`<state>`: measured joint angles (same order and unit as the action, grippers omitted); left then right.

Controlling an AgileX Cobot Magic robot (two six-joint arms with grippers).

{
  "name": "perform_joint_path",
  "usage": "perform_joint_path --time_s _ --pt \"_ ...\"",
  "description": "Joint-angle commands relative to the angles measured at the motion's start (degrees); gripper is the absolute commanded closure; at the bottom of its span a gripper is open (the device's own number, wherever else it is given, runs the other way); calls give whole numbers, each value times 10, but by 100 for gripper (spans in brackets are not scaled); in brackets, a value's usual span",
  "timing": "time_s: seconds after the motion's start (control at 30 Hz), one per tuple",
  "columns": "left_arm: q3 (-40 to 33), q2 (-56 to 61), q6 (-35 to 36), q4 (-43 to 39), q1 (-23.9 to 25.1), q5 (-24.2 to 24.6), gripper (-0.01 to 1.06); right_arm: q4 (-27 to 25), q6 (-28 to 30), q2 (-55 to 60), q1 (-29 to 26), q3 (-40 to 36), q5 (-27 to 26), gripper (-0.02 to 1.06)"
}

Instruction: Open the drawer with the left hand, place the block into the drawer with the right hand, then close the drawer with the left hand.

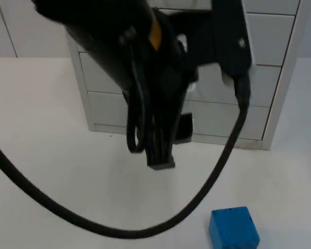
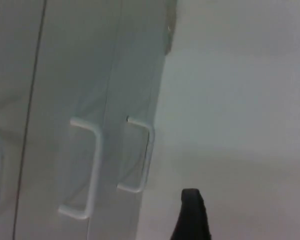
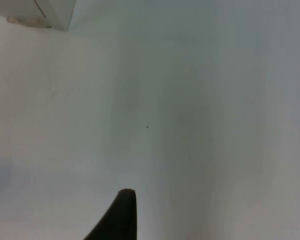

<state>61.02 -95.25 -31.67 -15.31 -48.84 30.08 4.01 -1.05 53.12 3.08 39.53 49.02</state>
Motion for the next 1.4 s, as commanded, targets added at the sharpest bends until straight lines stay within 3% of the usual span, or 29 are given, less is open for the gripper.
perform_joint_path --time_s 0.0,0.23,0.63,0.73,0.87,1.37 --pt "4 -18 6 -38 -4 -13 44 -1 0 -1 0 3 -4 -1" --pt "4 -96 96 -198 -4 -40 49 -1 1 -1 0 3 -4 -1" --pt "5 -166 246 -429 -4 -94 49 -1 1 -1 0 3 -4 -1" --pt "10 -185 317 -493 3 -97 49 -1 1 -1 0 3 -4 -1" --pt "22 -200 356 -515 23 -107 49 -1 1 -1 0 3 -4 -1" --pt "23 -220 356 -545 75 -201 49 -1 1 -1 0 3 -4 -1"
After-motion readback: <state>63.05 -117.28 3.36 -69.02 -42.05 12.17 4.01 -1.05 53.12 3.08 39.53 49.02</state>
